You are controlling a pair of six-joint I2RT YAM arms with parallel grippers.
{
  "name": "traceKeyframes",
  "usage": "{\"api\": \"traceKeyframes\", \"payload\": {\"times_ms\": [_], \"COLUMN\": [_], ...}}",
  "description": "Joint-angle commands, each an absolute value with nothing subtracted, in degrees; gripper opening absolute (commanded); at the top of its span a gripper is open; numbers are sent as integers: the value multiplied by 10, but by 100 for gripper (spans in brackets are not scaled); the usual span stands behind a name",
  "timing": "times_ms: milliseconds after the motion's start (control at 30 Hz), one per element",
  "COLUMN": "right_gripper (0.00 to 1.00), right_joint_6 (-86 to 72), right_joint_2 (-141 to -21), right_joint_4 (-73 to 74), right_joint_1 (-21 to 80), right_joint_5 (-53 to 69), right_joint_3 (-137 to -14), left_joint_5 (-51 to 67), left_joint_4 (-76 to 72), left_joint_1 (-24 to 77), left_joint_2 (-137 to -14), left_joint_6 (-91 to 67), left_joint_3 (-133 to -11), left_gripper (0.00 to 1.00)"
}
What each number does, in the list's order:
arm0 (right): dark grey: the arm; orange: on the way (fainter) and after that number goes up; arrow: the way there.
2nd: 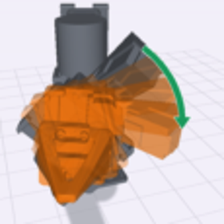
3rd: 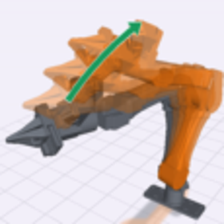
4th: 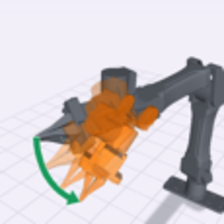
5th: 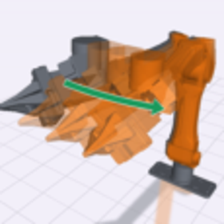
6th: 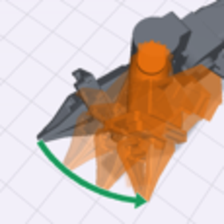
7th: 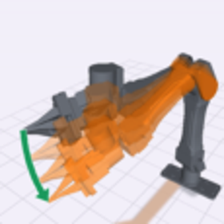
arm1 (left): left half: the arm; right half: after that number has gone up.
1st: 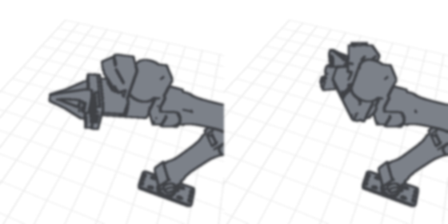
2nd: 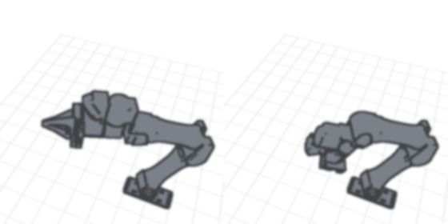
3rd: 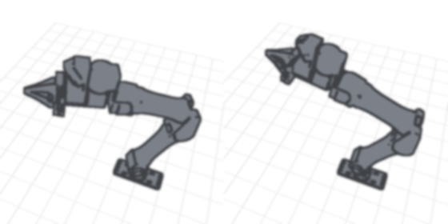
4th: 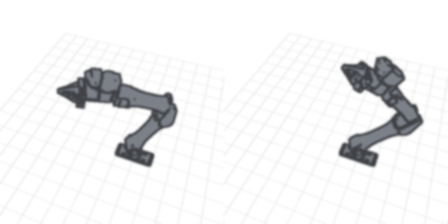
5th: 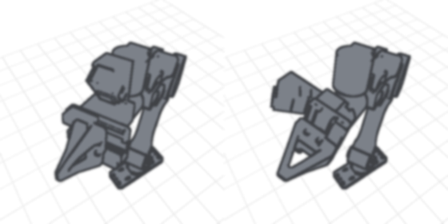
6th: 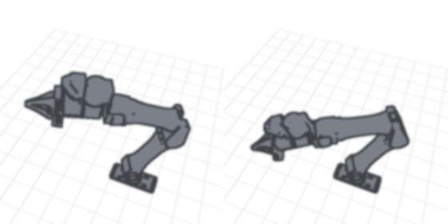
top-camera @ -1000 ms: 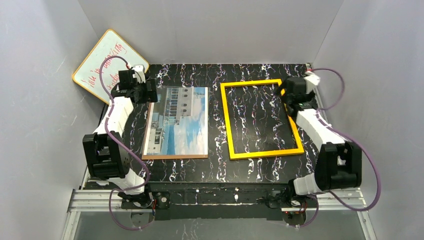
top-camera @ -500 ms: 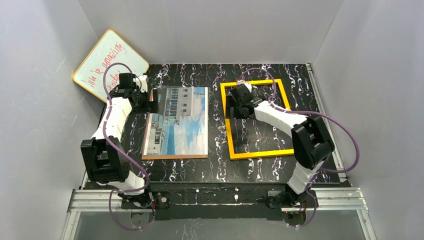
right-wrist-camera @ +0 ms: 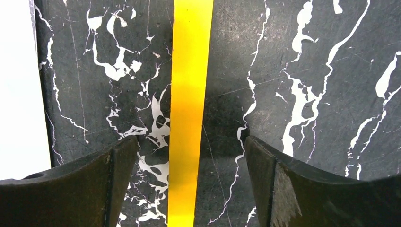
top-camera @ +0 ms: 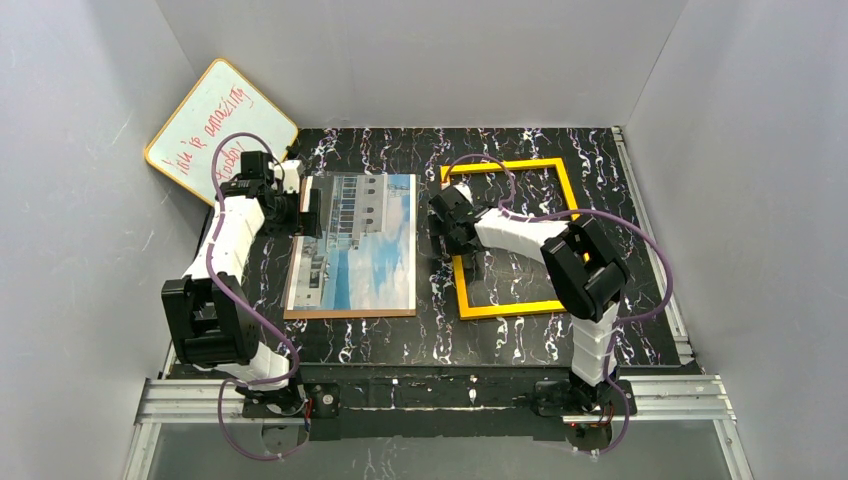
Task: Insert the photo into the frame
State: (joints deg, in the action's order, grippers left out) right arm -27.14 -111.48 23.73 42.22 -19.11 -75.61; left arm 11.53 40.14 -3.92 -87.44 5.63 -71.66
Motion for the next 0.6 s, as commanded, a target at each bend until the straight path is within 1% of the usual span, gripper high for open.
{"api": "traceKeyframes", "payload": {"times_ms": [0, 67, 133, 167, 233, 300, 333, 467, 567], "right_gripper": [89, 82, 73, 66, 49, 35, 30, 16, 9], "right_joint_6": [-272, -277, -284, -288, -296, -306, -310, -327, -338], "right_joint_2": [-1132, -1136, -1139, -1141, -1147, -1153, -1154, -1150, -1135], "right_joint_4": [239, 235, 233, 234, 242, 251, 256, 275, 283], "right_joint_1": [420, 422, 425, 427, 432, 435, 437, 440, 440], "right_joint_5": [-205, -200, -193, -191, -189, -188, -189, -180, -148], "right_joint_3": [-768, -765, -766, -768, -778, -794, -801, -830, -852], "left_joint_5": [132, 133, 134, 138, 151, 144, 138, 130, 137], "left_joint_4": [428, 430, 432, 435, 443, 444, 444, 453, 468], "left_joint_1": [-40, -40, -36, -32, -17, 8, 18, 24, 24], "left_joint_2": [-846, -845, -845, -843, -836, -827, -825, -831, -838], "left_joint_6": [75, 79, 81, 86, 99, 106, 106, 95, 92], "left_joint_3": [-713, -713, -712, -711, -706, -697, -693, -701, -721], "left_gripper": [98, 98, 98, 98, 98, 98, 98, 98, 98]}}
